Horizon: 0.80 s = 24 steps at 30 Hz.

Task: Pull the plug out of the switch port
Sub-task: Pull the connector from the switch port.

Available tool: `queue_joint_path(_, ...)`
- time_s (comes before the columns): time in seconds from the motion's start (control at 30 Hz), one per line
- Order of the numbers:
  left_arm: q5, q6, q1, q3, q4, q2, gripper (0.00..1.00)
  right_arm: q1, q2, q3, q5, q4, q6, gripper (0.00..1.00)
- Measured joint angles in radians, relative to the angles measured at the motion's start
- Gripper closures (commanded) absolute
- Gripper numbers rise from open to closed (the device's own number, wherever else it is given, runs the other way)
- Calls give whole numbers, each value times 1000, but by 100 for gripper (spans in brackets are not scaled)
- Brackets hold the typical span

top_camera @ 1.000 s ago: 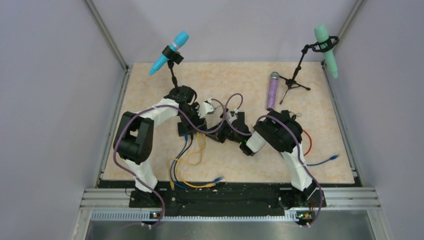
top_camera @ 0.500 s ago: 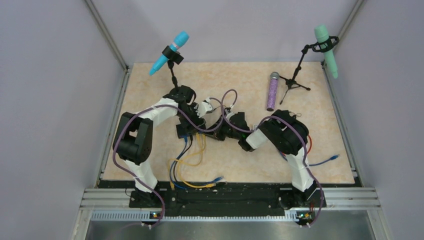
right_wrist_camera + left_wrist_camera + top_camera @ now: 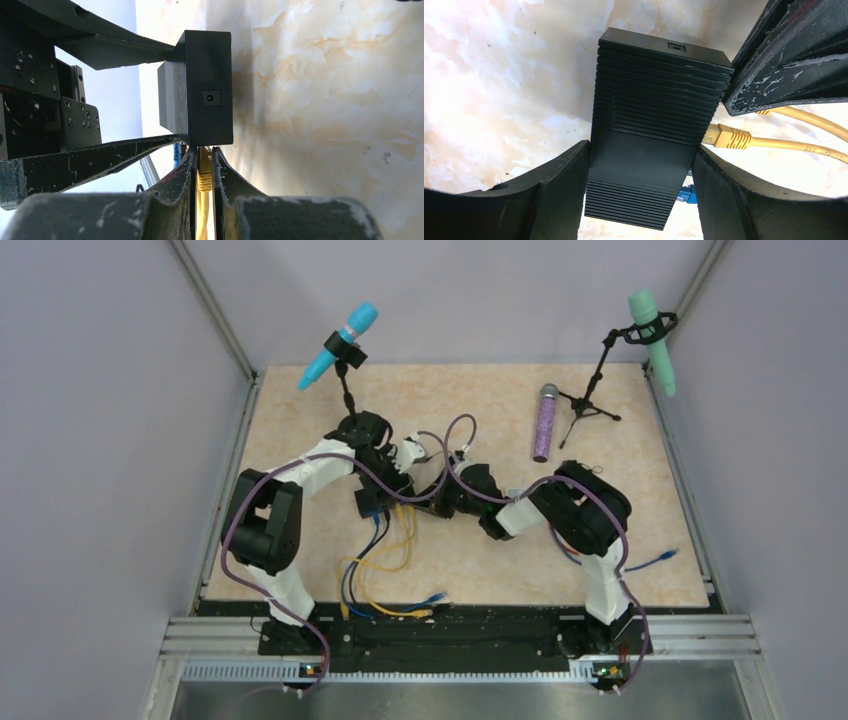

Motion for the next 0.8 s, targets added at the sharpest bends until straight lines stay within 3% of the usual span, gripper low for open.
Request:
queue_joint_path(0.3, 11, -32, 2, 2, -9, 0, 56, 0, 1, 0, -8, 7, 13, 100)
queue_joint_path(0.5, -2, -43, 6, -19, 1, 0, 58, -13, 95, -10, -70, 176, 92, 100)
queue_joint_path(0.8, 34, -76, 1, -50, 66, -2, 59, 0, -8, -19, 26, -29, 8, 100)
